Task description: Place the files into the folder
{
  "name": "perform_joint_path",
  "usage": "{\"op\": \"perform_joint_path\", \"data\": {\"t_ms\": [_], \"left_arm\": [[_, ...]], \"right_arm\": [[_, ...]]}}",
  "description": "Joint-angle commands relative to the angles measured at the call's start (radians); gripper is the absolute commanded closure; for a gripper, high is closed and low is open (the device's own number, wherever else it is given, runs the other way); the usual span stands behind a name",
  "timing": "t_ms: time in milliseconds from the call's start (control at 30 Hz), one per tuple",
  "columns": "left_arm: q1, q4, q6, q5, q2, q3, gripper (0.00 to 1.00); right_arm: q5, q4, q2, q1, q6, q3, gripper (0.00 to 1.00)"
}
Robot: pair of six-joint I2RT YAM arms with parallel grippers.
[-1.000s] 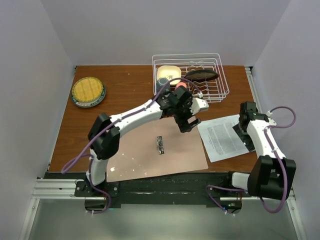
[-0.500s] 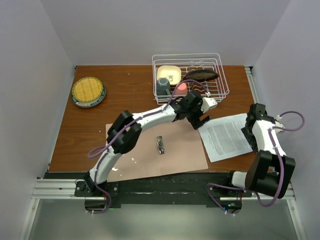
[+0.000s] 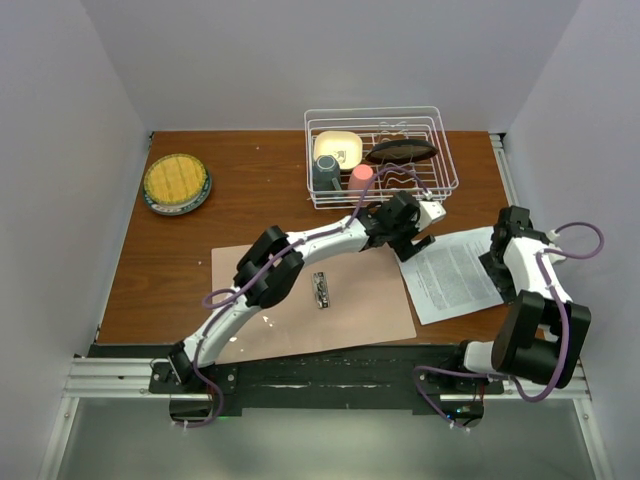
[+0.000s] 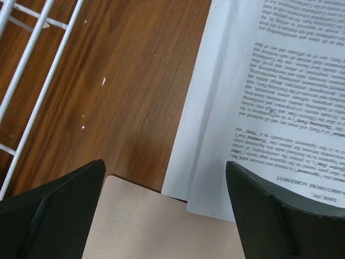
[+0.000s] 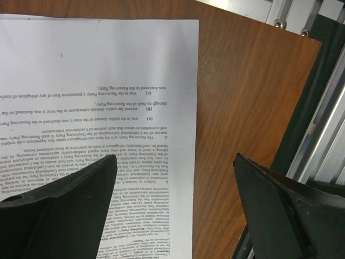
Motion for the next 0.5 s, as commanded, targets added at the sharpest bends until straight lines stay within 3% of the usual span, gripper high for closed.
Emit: {"op": "perform_joint_path", "data": {"t_ms": [0,467], "left_arm": [[-0.002,-0.001,0.014,-0.071,0.043,0.064,0.00],[0.015,-0.109,0.031,0.058,0.050,0.098,0.00]], "right_arm": [[-0.034,0.042,-0.019,-0.004,-0.027,0.001,0.07],[-0.099,0.138,-0.026,0.001,-0.091,-0.059,0.12]]}}
